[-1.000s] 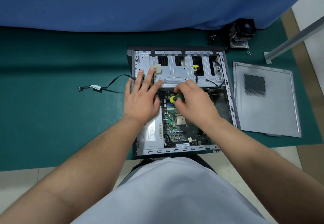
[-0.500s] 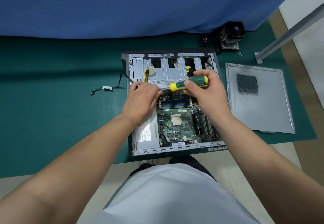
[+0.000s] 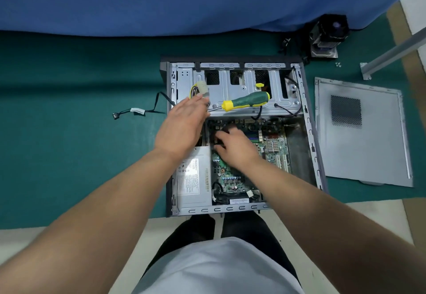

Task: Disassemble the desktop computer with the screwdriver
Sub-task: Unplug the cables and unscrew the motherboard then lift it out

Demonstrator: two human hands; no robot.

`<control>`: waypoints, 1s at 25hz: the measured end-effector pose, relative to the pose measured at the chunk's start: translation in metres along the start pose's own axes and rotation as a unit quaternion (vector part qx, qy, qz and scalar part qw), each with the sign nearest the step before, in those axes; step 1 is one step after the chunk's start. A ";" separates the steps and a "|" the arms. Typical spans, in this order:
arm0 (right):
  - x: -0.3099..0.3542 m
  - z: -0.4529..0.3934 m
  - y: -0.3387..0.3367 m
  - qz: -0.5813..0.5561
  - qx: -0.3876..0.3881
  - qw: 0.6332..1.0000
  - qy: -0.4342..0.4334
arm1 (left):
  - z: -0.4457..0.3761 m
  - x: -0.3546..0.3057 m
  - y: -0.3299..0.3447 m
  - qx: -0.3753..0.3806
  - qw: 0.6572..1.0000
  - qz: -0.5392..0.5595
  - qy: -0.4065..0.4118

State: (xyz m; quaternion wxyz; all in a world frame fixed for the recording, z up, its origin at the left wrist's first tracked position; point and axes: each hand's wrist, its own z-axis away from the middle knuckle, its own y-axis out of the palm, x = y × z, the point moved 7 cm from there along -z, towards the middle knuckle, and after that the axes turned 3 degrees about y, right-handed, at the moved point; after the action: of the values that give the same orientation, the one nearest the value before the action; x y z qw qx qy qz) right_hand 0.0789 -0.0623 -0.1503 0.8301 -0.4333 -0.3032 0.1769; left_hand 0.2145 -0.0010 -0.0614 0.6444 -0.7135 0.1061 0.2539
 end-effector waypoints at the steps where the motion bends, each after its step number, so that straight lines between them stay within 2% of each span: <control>1: 0.005 -0.007 0.003 0.048 -0.007 0.998 -0.029 | 0.000 0.000 0.000 -0.004 1.000 0.001 0.000; 5: 0.015 -0.018 0.008 0.159 -0.025 0.984 -0.076 | -0.001 -0.002 0.000 -0.002 1.000 -0.004 0.008; 18: 0.023 -0.015 0.011 0.232 -0.029 0.967 -0.103 | -0.001 -0.003 -0.001 0.000 1.000 -0.022 0.007; 22: 0.023 -0.004 0.007 0.210 -0.062 0.969 -0.113 | -0.001 -0.002 -0.002 -0.016 1.000 -0.023 0.013; 25: 0.022 0.010 -0.012 0.074 -0.061 0.990 -0.104 | -0.001 -0.002 -0.002 -0.015 1.000 -0.019 0.016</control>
State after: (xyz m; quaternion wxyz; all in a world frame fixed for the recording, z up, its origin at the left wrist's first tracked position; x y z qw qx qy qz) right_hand 0.0892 -0.0511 -0.1285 0.7509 -0.4834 -0.3650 0.2633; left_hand 0.2137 -0.0018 -0.0587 0.6366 -0.7287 0.0992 0.2319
